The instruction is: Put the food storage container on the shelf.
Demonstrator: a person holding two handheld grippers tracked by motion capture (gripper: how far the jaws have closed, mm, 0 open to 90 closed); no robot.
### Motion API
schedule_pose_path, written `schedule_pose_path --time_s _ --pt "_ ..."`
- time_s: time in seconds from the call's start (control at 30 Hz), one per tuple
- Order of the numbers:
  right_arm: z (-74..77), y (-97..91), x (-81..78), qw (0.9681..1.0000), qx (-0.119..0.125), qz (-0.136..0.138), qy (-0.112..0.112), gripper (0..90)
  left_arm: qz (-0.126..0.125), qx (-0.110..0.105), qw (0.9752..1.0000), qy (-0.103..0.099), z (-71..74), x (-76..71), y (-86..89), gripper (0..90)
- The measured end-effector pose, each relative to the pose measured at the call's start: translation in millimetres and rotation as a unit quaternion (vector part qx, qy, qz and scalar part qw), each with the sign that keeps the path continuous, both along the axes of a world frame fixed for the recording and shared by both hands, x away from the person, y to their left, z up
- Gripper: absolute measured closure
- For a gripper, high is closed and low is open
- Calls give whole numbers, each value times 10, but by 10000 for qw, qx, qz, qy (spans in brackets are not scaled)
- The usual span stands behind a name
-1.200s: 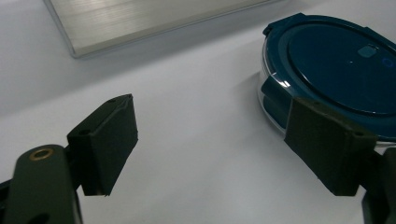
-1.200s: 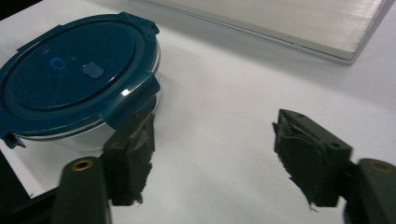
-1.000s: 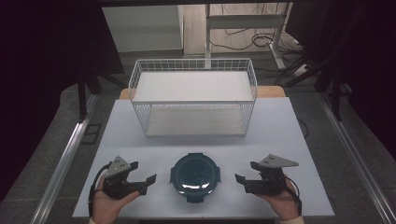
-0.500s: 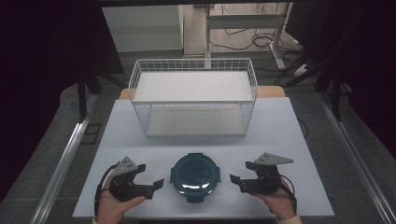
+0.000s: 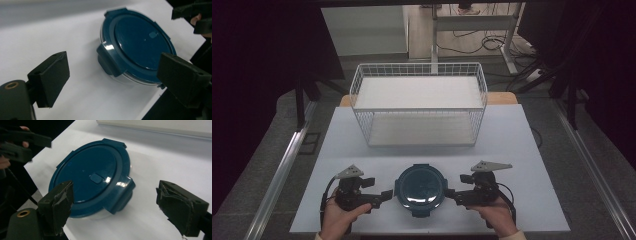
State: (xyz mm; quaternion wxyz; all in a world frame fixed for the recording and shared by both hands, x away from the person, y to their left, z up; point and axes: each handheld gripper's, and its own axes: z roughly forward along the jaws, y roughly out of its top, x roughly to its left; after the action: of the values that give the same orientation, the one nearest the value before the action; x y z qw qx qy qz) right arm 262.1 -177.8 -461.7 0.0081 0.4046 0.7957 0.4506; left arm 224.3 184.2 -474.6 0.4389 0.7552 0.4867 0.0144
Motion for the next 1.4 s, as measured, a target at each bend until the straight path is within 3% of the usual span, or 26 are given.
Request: schedule_pose_path --time_s 0.23,0.4,0.6,0.83,0.93,1.03,1.07,1.2,1.3,1.4 --pt "-43 181 145 9995 85 -51 286 111 96 -409 9978 514 -125 148 -89 102" --pt "-184 233 206 9981 109 -138 586 104 188 -659 9952 695 -204 231 -107 104" --pt "-316 226 208 9959 199 -248 842 99 133 -937 9910 947 -319 277 -140 119" --pt "-399 263 205 9919 405 -349 1153 100 -103 -1242 9832 1335 -444 315 -185 138" --pt "-445 274 203 9889 504 -400 1340 110 -178 -1430 9790 1444 -473 312 -202 149" --pt "-473 282 206 9845 582 -450 1592 129 -204 -1375 9796 1448 -480 304 -233 170" --pt "-481 284 207 9836 634 -448 1630 139 -228 -1416 9787 1471 -482 302 -241 182" --pt "-505 298 195 9787 828 -486 1815 214 -103 -1308 9804 1470 -477 281 -259 229" --pt "-494 308 162 9769 825 -654 1860 238 -36 -1348 9791 1520 -479 281 -250 262" --pt "-506 258 175 9708 1025 -787 2021 293 20 -1372 9784 1547 -473 275 -252 271"
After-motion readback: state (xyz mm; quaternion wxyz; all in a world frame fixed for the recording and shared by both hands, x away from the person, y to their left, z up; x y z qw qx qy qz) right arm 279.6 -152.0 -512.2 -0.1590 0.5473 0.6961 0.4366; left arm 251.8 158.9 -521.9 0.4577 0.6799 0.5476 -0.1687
